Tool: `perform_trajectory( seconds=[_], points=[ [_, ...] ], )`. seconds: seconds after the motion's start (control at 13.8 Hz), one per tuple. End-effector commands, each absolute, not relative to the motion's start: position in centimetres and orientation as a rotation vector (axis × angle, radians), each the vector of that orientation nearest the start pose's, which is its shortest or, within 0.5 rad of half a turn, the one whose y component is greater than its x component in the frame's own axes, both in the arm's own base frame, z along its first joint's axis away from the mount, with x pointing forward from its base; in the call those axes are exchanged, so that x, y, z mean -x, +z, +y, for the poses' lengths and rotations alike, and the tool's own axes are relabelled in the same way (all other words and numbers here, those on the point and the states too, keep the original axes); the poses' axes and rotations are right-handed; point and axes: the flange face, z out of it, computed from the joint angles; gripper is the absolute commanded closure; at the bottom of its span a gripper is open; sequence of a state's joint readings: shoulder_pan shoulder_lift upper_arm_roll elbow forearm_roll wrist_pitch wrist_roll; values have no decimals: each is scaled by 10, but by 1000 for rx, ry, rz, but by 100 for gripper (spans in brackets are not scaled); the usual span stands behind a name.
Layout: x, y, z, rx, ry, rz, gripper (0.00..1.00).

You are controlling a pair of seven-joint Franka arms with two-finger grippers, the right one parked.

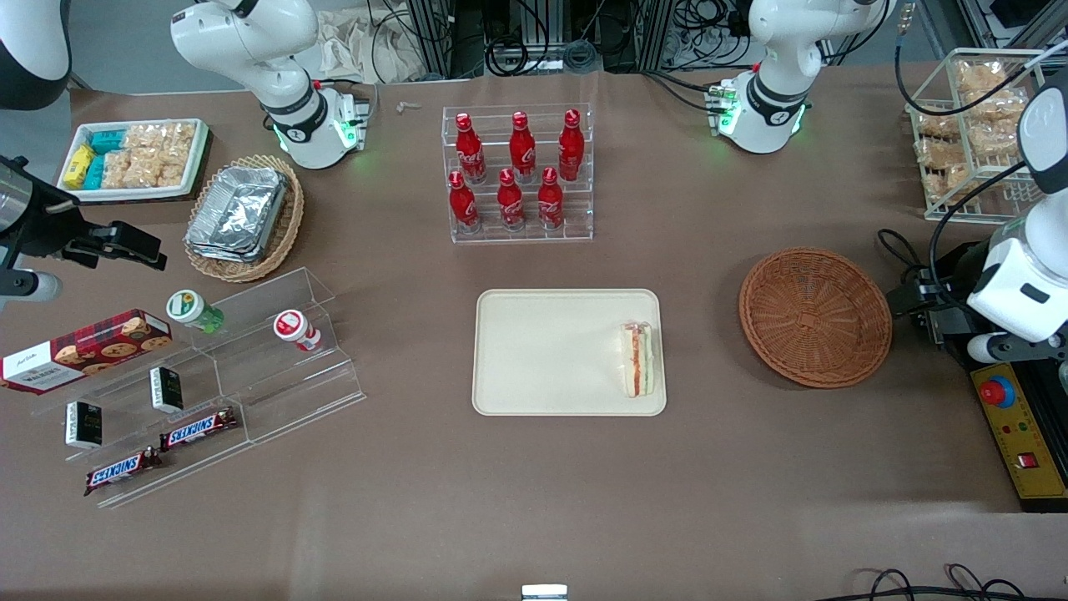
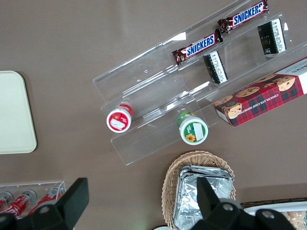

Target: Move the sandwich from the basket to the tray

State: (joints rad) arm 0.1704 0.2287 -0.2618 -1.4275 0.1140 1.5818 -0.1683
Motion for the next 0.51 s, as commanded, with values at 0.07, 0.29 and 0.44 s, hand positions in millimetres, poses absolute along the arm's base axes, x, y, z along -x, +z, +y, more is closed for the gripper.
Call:
perform_trajectory(
  seconds=[0.07,0.29,0.44],
  points=[
    [-616,565,-28,3078,92,-132,0],
    [-614,566,-28,3077,93,-122,0],
    [-616,565,-28,3078,92,-125,0]
  ],
)
